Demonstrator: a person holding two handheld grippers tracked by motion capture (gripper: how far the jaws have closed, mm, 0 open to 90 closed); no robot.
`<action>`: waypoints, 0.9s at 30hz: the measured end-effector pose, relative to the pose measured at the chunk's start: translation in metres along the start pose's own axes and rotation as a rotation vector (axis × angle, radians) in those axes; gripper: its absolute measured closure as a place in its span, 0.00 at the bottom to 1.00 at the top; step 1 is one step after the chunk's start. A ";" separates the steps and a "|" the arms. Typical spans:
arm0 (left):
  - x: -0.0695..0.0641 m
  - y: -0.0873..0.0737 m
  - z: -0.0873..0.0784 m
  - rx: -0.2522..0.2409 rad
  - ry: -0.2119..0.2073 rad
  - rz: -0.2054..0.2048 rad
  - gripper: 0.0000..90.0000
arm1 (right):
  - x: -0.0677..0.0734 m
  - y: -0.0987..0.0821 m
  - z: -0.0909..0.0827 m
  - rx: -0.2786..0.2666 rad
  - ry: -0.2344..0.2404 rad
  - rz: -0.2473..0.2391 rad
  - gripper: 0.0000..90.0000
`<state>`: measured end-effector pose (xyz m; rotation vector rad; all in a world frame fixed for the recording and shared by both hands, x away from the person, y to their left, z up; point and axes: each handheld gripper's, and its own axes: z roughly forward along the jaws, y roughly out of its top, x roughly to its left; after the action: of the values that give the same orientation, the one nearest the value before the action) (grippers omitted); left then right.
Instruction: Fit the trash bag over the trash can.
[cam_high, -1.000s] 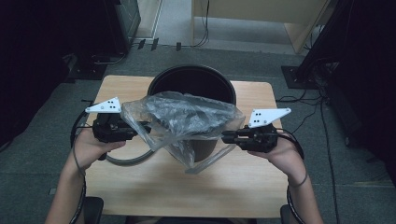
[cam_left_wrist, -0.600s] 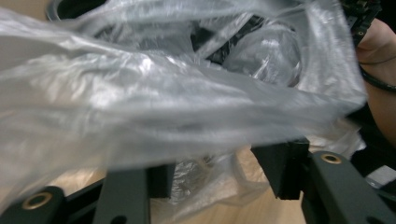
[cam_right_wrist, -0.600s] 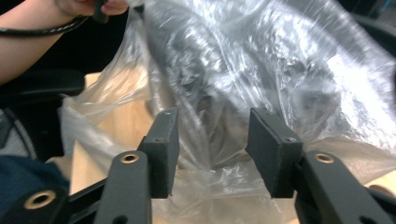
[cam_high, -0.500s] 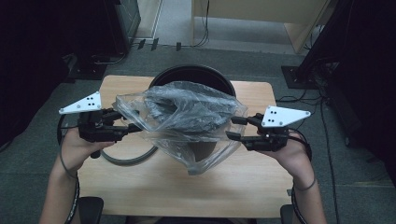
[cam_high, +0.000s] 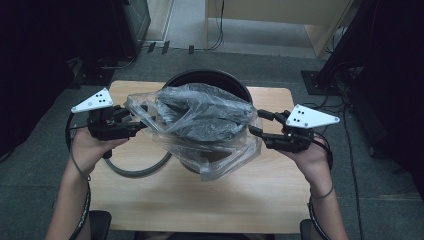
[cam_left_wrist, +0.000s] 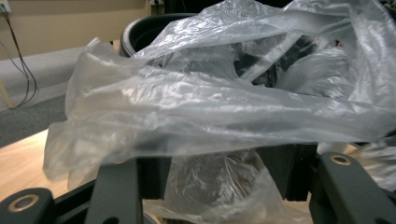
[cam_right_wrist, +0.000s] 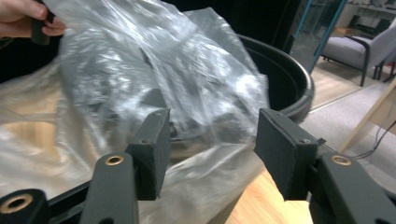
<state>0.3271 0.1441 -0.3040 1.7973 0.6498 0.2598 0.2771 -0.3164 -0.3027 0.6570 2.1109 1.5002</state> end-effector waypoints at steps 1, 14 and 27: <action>0.001 0.001 0.002 -0.002 0.002 0.001 0.50 | -0.001 -0.001 0.001 0.001 0.002 0.007 0.51; 0.020 0.014 0.014 0.013 0.027 0.065 0.63 | -0.016 0.006 0.009 0.051 0.060 0.045 0.80; 0.032 0.026 0.025 0.037 0.081 0.079 0.70 | -0.032 0.011 0.006 0.081 0.059 0.089 1.00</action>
<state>0.3731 0.1366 -0.2925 1.8577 0.6450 0.3775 0.3066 -0.3291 -0.2913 0.7537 2.2240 1.5044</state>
